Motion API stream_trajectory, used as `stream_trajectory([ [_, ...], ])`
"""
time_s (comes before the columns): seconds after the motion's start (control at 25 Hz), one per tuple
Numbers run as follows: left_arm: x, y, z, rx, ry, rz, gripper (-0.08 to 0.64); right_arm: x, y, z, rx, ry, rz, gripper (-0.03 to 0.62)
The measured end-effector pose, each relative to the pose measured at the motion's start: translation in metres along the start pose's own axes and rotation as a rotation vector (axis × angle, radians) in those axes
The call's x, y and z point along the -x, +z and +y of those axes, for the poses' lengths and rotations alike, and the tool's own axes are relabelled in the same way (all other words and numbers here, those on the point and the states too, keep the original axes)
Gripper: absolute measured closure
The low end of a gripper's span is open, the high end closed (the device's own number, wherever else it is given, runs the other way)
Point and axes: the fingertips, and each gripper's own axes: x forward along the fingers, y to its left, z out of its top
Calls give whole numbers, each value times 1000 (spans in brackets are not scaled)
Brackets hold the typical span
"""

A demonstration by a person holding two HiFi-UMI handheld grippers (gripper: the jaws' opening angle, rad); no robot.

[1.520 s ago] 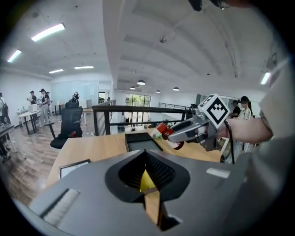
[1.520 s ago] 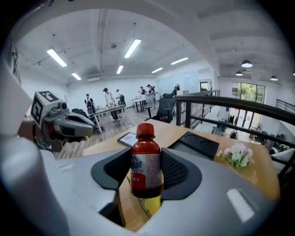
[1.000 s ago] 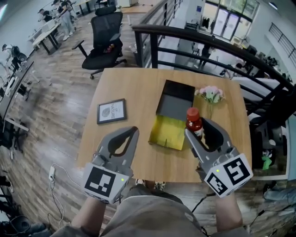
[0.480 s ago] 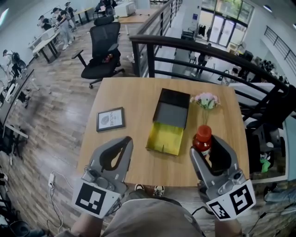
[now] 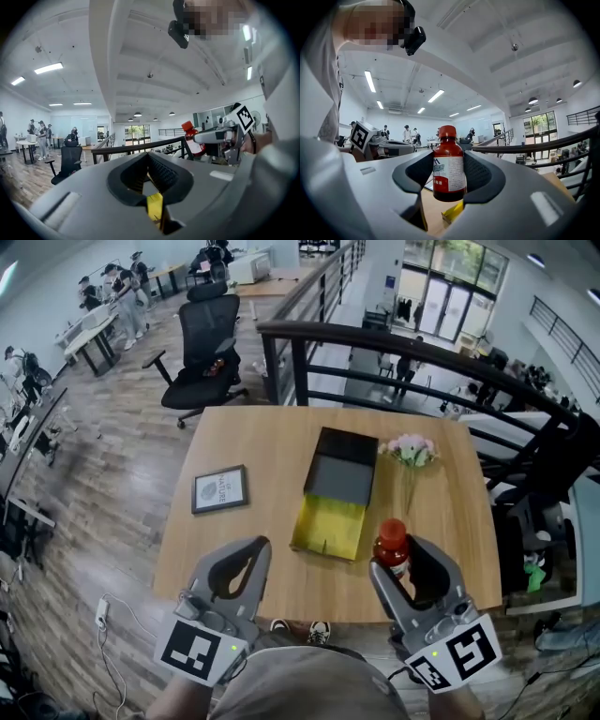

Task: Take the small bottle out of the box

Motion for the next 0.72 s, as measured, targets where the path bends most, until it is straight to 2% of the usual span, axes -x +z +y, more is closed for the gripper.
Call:
stream_trajectory([
  [0.72, -7, -4, -1, -4, 3, 8, 560, 0, -14, -10, -34, -13, 14, 384],
])
